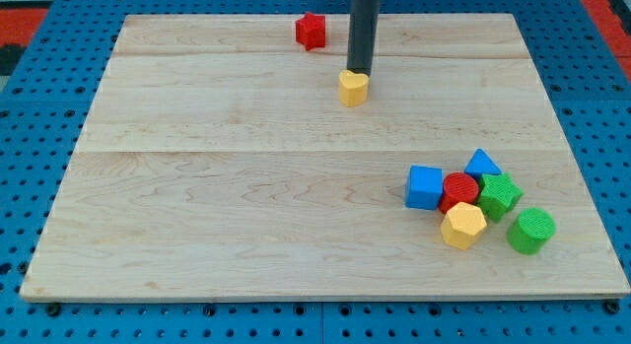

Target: Bring the heart above the blue cube

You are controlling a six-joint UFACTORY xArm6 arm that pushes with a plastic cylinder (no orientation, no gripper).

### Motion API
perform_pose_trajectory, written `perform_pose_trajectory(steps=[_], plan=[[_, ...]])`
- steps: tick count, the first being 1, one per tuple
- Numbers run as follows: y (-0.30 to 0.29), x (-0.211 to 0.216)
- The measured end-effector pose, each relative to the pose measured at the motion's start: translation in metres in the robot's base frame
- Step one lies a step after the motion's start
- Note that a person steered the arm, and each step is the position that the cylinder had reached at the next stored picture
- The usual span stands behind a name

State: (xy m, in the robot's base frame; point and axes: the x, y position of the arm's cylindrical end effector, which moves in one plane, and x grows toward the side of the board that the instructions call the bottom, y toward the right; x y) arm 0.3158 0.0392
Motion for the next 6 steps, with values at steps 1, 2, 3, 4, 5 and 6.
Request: perform_pose_trajectory(steps=[1, 2, 3, 4, 5, 6], plan=[[-0.057, 0.001], [-0.011, 0.021], [0.060, 0.043], [0.109, 0.093], [0.085, 0.106], [0.068, 0.073]])
